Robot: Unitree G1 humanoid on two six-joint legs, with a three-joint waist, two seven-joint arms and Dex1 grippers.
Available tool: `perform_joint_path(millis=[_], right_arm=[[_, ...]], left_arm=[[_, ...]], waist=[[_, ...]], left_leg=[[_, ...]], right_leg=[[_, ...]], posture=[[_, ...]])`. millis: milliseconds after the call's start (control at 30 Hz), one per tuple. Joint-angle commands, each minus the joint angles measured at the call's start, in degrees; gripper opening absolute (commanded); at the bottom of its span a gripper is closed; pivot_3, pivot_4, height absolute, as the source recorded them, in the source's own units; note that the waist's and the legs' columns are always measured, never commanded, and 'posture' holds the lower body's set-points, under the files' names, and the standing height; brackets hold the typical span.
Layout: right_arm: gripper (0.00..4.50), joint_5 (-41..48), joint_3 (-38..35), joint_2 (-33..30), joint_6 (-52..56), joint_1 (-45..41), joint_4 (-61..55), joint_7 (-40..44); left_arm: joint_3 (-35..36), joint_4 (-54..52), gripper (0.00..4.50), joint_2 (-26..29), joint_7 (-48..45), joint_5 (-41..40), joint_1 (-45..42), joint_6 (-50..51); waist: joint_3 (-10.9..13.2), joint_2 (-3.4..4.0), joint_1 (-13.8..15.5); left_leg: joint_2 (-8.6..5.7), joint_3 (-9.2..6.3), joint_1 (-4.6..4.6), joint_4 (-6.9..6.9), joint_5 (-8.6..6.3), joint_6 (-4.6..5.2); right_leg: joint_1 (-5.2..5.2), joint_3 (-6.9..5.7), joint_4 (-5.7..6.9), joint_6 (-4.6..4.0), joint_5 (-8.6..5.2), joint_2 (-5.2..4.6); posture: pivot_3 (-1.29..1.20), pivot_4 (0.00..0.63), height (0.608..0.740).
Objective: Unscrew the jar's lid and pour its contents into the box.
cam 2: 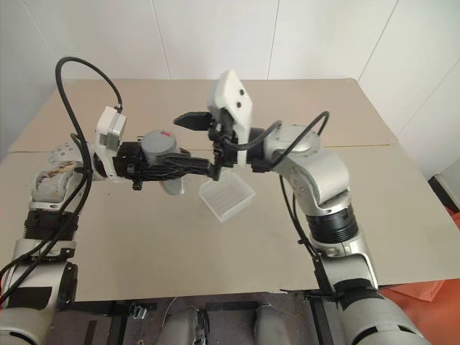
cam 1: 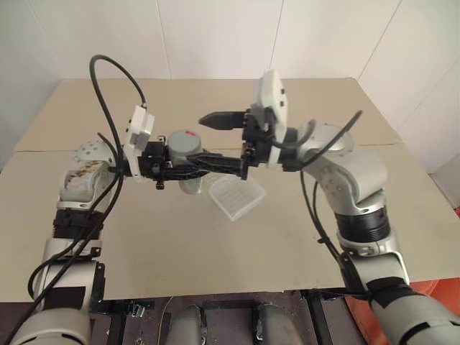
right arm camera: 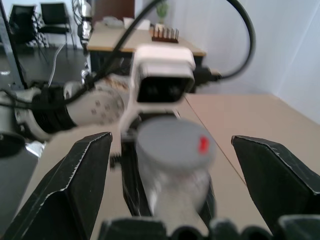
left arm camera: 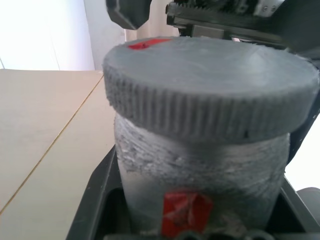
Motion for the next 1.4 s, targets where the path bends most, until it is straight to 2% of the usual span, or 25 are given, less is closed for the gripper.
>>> perform_joint_path(millis=[33,300,667,800,1100,1400], right_arm=[[4.46,-2.1,0.9,2.6,-1.7,-3.0,2.2,-3.0],[4.46,-5.1,1.1,5.0,-3.7,-5.0,8.6,-3.4],[4.46,-2.8,-3.6,-4.0,-2.4,-1.0,4.9,-0.9],[4.46,-1.5,-3.4,-5.5,-2.1,0.0,3.0,-0.3],[4.46,0.9,-2.3,-5.4,-2.5,1.2,-1.0,3.5],[4.46,-2.0,1.5,-0.4,-0.8,-2.8,2.2,-0.5]], left_arm=[[0.6,-0.6,1.92,-0.2,-0.3,-0.6,-2.1,-0.9],[1.0,-1.1,1.92,0.2,-0.3,-0.8,-1.7,-0.4],[2.0,-2.6,1.92,1.9,0.7,-1.4,0.8,-0.2],[2.0,-2.8,1.92,1.8,0.6,-1.6,0.8,-0.1],[1.7,-1.6,1.92,1.0,0.4,-0.9,-0.8,-0.7],[1.1,-1.5,1.92,0.6,0.1,-0.5,-1.2,-0.9]], waist=[[0.0,0.0,0.0],[0.0,0.0,0.2],[0.0,0.0,0.1],[0.0,0.0,0.3],[0.0,0.0,0.1],[0.0,0.0,0.1]], left_leg=[[0.0,-0.01,0.0,0.0,0.0,0.0],[-0.02,0.0,-0.03,0.01,0.0,-0.01],[-0.01,-0.02,-0.03,0.0,0.0,0.0],[-0.02,-0.01,-0.03,0.01,0.0,0.0],[0.0,-0.01,-0.02,0.0,0.0,0.0],[0.0,-0.02,-0.02,0.01,0.0,-0.01]], right_leg=[[0.0,-0.02,0.0,0.0,0.0,0.0],[0.01,-0.02,-0.02,0.0,0.0,-0.01],[0.0,-0.02,-0.03,0.0,0.0,-0.02],[0.01,-0.03,-0.02,0.0,0.0,-0.03],[0.0,-0.02,-0.02,0.0,0.0,0.0],[0.0,-0.02,-0.01,0.0,0.0,0.0]], posture=[[0.0,0.15,0.74],[0.0,0.15,0.74],[0.0,0.15,0.74],[0.0,0.15,0.74],[0.0,0.15,0.74],[0.0,0.15,0.74]])
